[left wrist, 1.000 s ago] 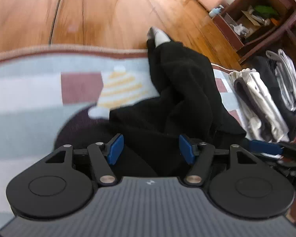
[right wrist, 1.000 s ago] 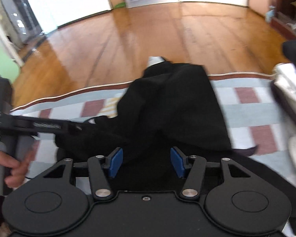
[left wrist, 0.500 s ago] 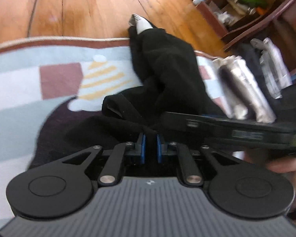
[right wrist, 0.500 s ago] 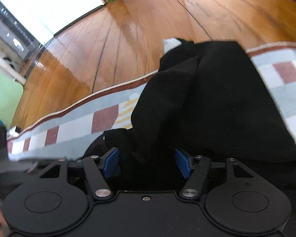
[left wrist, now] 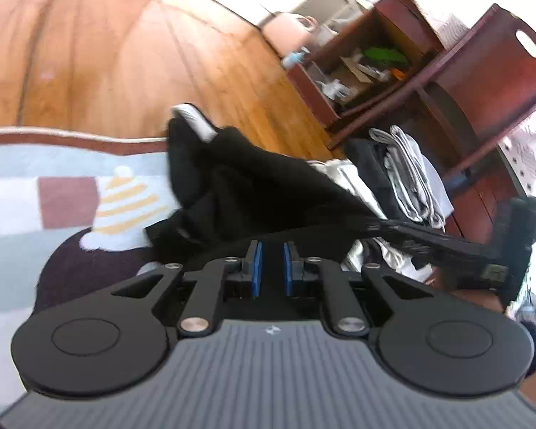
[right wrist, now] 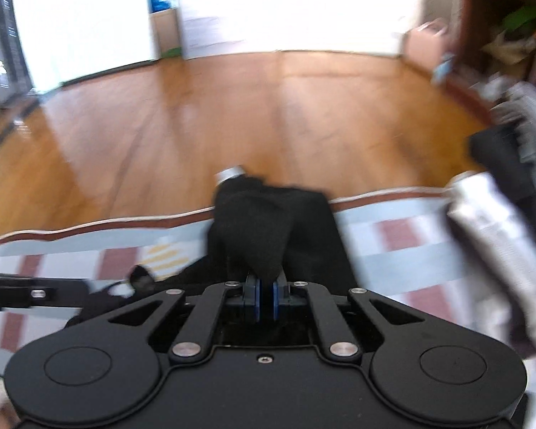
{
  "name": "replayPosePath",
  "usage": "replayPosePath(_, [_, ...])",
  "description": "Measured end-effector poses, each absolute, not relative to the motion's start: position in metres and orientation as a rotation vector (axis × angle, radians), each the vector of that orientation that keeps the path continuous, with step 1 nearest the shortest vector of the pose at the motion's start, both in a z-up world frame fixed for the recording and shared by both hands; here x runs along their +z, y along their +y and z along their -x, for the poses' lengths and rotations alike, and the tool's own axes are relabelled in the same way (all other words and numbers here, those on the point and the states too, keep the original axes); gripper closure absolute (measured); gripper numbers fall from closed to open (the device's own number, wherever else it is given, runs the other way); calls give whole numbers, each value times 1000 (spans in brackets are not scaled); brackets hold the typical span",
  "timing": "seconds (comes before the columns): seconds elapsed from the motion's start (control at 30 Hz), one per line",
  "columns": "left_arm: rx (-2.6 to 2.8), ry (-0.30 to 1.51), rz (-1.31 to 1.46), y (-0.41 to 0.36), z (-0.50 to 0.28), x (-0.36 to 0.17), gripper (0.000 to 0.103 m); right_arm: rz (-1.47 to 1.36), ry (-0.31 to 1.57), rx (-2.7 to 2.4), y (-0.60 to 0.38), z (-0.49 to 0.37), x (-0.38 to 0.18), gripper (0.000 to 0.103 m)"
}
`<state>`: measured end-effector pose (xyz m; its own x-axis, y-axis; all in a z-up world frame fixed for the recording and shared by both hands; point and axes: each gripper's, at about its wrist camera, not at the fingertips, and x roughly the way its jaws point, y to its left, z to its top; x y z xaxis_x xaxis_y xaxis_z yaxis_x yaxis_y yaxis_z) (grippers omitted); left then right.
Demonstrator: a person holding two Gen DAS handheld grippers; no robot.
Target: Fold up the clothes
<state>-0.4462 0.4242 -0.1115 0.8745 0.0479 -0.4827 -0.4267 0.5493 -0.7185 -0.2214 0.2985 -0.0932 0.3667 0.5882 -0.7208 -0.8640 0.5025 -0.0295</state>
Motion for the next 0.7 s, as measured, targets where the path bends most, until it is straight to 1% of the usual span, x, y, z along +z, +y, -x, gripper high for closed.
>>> replayPosePath(0.17, [369, 405, 996, 437, 459, -116, 92, 548, 508, 827, 286, 240, -46, 96])
replayPosePath(0.23, [389, 391, 1010, 442, 461, -119, 92, 446, 574, 805, 276, 226, -24, 96])
replayPosePath(0.3, [411, 399, 1022, 447, 463, -125, 92, 349, 684, 785, 271, 201, -9, 96])
replayPosePath(0.4, [450, 433, 1031, 452, 464, -134, 92, 395, 664, 729, 269, 177, 1, 96])
replayPosePath(0.53, [470, 436, 1028, 455, 466, -135, 91, 451, 629, 615, 265, 141, -16, 96])
replayPosePath(0.6, [478, 440, 1018, 457, 463, -135, 88, 476, 613, 557, 262, 122, -26, 96])
replayPosePath(0.7, [475, 494, 963, 469, 438, -138, 87, 512, 587, 469, 259, 95, -42, 96])
